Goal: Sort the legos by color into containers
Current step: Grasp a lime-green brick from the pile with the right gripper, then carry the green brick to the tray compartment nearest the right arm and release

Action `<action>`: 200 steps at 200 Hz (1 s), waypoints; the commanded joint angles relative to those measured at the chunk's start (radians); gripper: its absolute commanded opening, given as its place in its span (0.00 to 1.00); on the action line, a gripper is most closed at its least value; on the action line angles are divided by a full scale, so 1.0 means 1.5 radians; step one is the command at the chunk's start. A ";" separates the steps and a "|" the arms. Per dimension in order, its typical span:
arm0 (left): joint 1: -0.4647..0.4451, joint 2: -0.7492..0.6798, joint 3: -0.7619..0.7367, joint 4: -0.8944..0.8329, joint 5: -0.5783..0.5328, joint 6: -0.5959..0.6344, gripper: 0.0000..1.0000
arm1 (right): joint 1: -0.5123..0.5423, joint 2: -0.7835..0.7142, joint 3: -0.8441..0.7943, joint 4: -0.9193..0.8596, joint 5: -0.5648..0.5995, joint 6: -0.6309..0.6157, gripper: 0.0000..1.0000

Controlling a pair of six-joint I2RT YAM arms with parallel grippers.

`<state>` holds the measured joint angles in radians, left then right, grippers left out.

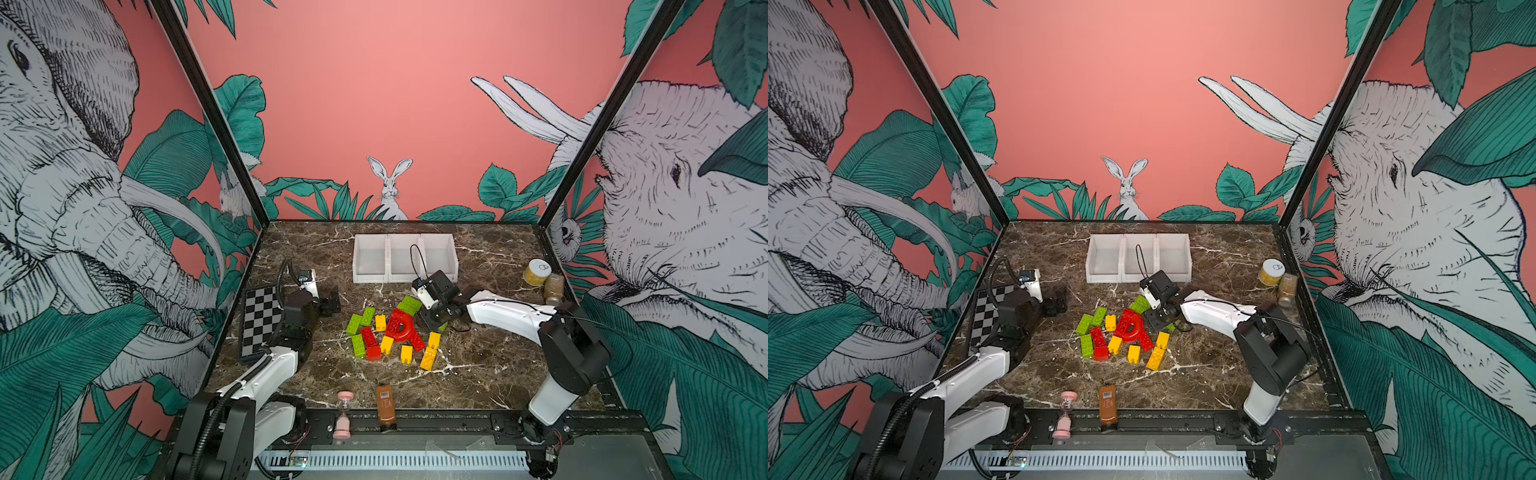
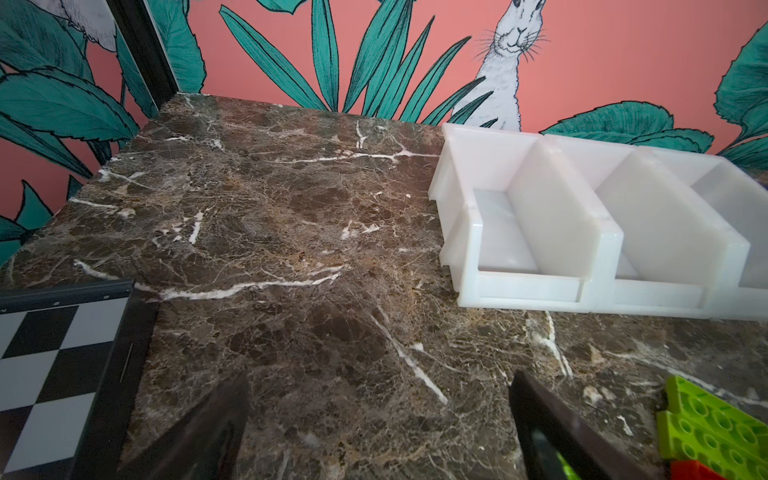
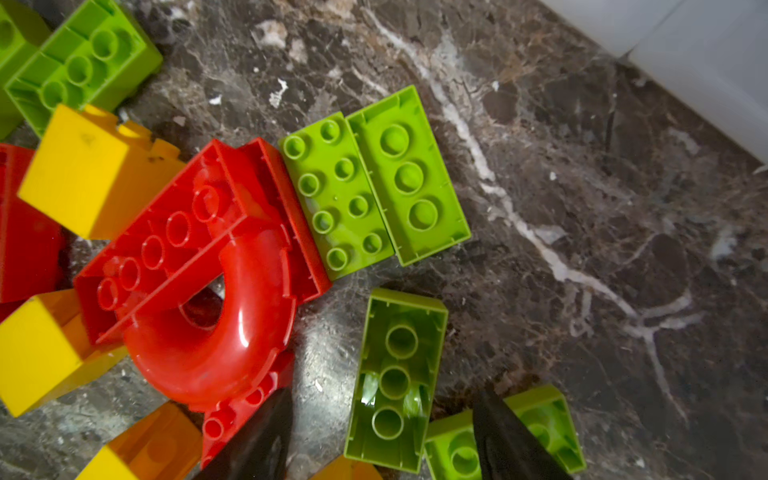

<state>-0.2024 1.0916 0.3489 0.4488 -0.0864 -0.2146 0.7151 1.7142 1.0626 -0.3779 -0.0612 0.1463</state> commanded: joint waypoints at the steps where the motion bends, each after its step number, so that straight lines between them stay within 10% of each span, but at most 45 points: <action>1: -0.004 -0.018 -0.004 0.019 0.005 -0.004 0.98 | 0.003 0.018 0.020 0.006 0.013 -0.002 0.66; 200: -0.006 -0.059 -0.011 0.008 0.001 -0.008 0.98 | -0.028 -0.020 0.019 0.023 0.075 0.010 0.29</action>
<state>-0.2024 1.0286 0.3485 0.4477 -0.0868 -0.2176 0.7055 1.7794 1.0882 -0.3500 0.0315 0.1539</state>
